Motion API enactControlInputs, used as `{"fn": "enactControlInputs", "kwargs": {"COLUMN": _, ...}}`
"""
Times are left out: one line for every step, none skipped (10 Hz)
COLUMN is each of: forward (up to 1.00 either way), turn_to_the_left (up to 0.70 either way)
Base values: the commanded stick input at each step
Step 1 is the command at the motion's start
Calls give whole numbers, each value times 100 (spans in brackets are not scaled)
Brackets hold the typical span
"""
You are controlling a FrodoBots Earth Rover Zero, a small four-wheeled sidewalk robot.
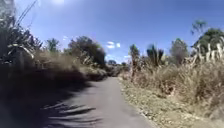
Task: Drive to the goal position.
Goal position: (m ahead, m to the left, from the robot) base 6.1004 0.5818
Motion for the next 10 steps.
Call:
{"fn": "enactControlInputs", "kwargs": {"forward": 70, "turn_to_the_left": 12}}
{"fn": "enactControlInputs", "kwargs": {"forward": 70, "turn_to_the_left": 22}}
{"fn": "enactControlInputs", "kwargs": {"forward": 70, "turn_to_the_left": 25}}
{"fn": "enactControlInputs", "kwargs": {"forward": 70, "turn_to_the_left": 15}}
{"fn": "enactControlInputs", "kwargs": {"forward": 70, "turn_to_the_left": 5}}
{"fn": "enactControlInputs", "kwargs": {"forward": 70, "turn_to_the_left": 0}}
{"fn": "enactControlInputs", "kwargs": {"forward": 70, "turn_to_the_left": 0}}
{"fn": "enactControlInputs", "kwargs": {"forward": 70, "turn_to_the_left": 0}}
{"fn": "enactControlInputs", "kwargs": {"forward": 70, "turn_to_the_left": 0}}
{"fn": "enactControlInputs", "kwargs": {"forward": 70, "turn_to_the_left": 0}}
